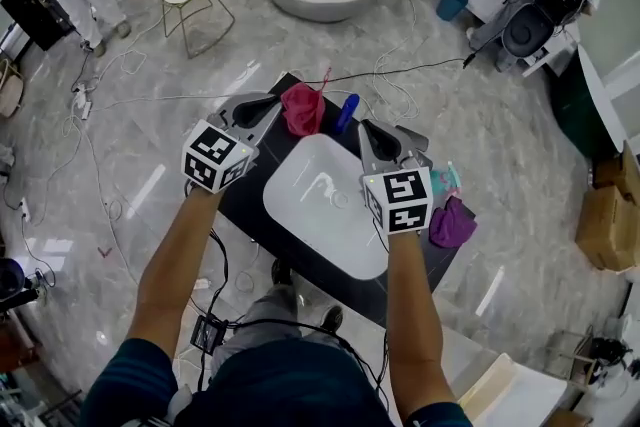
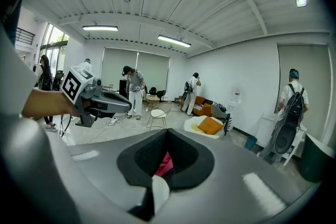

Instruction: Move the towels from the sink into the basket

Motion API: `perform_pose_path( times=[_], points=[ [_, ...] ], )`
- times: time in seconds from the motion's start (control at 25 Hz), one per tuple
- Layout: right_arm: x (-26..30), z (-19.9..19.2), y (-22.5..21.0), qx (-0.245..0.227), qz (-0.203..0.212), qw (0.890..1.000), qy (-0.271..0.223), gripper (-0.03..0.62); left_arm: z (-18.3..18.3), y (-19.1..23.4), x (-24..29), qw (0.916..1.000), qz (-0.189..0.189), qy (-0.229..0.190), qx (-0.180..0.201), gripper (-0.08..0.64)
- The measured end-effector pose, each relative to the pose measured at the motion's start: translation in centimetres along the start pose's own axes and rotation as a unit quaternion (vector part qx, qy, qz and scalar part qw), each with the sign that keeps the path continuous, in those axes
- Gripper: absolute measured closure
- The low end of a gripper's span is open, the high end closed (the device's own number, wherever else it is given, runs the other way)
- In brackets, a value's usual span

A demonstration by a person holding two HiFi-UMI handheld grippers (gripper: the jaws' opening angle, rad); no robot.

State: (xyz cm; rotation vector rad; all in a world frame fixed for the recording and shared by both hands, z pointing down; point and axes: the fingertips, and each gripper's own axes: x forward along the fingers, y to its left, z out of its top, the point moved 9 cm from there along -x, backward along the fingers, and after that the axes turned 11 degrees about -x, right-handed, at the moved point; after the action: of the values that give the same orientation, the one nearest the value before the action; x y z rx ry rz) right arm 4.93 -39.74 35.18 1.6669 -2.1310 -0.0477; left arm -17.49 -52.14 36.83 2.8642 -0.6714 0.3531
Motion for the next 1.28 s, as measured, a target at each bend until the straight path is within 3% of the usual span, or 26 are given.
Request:
perform_pose_path(
  times=[0.48,1.28],
  points=[
    [6.7,-4.3,2.1,0.028,0.022,0.998,0.046,0.580,-5.7,3.9,4.2,0.9978,-0.025,0.057,-0.020,0.549],
    [14.4,-12.9,5.8,0.077,0.050,0.988,0.126,0.543,-14.8,8.4,9.7,0.9877,-0.047,0.140,-0.053,0.451]
  ],
)
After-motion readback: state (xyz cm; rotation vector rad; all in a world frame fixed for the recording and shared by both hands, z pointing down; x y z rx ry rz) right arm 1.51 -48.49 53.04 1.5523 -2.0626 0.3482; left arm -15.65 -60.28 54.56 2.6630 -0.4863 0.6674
